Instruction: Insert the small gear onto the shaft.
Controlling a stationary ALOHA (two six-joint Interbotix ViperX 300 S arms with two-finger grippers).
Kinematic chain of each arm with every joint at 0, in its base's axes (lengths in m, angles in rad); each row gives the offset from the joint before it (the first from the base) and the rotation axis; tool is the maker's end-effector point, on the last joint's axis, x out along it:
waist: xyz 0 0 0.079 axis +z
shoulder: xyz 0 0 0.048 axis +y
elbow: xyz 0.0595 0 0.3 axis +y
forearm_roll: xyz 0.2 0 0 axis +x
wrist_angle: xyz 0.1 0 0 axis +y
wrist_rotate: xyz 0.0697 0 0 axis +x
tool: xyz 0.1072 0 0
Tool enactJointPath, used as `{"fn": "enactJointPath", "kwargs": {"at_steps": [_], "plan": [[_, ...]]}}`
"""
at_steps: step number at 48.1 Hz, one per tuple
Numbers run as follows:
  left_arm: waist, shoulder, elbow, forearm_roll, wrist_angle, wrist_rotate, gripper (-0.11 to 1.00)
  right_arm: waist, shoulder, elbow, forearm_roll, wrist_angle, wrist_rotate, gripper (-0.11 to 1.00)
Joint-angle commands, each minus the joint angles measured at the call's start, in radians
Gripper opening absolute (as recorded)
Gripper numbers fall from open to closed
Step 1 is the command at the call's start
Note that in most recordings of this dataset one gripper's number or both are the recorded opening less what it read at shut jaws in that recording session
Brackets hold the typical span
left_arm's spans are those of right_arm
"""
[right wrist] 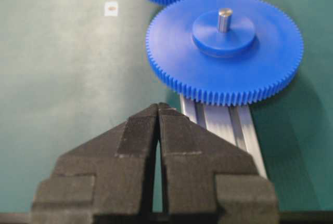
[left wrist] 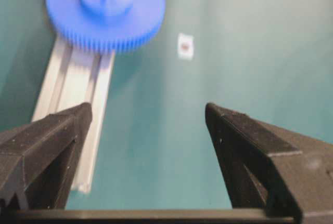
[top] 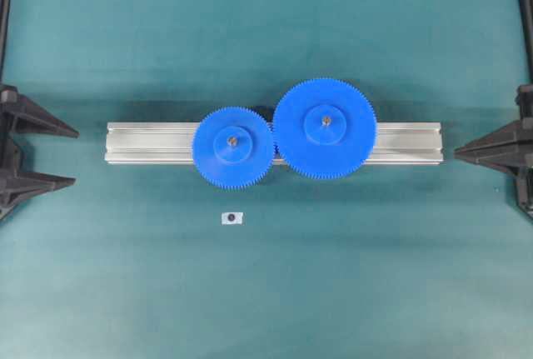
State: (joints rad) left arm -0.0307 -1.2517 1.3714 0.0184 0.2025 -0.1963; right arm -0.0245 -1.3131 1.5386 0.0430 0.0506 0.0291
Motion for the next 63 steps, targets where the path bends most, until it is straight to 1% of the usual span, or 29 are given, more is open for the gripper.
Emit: {"fn": "enactJointPath", "kwargs": {"at_steps": [1, 8, 10, 15, 30, 34, 38, 44, 49, 63], "plan": [[0.0, 0.0, 0.012, 0.003, -0.025, 0.0, 0.89, 0.002, 0.009, 0.02, -0.003, -0.058, 0.003, 0.05], [0.0, -0.012, 0.04, 0.003, -0.046, 0.003, 0.89, 0.002, 0.009, 0.072, -0.014, -0.141, 0.003, 0.05], [0.0, -0.014, 0.046, 0.003, -0.048, 0.005, 0.89, 0.002, 0.009, 0.078, -0.018, -0.149, 0.005, 0.05], [0.0, -0.014, 0.071, 0.003, -0.066, -0.005, 0.89, 0.002, 0.009, 0.078, -0.021, -0.143, 0.003, 0.05], [0.0, -0.009, 0.173, 0.003, -0.23, -0.025, 0.89, 0.002, 0.008, 0.078, -0.021, -0.143, 0.003, 0.05], [0.0, -0.008, 0.189, 0.003, -0.255, -0.032, 0.89, 0.002, 0.008, 0.078, -0.021, -0.143, 0.003, 0.05], [0.0, -0.006, 0.198, 0.003, -0.262, -0.046, 0.89, 0.002, 0.008, 0.078, -0.021, -0.143, 0.005, 0.05], [0.0, -0.008, 0.21, 0.003, -0.258, -0.084, 0.89, 0.002, 0.008, 0.078, -0.023, -0.143, 0.003, 0.05], [0.0, -0.008, 0.209, 0.003, -0.244, -0.098, 0.89, 0.002, 0.008, 0.078, -0.021, -0.143, 0.003, 0.05], [0.0, -0.006, 0.207, 0.003, -0.238, -0.101, 0.89, 0.002, 0.008, 0.078, -0.021, -0.143, 0.003, 0.05]]}}
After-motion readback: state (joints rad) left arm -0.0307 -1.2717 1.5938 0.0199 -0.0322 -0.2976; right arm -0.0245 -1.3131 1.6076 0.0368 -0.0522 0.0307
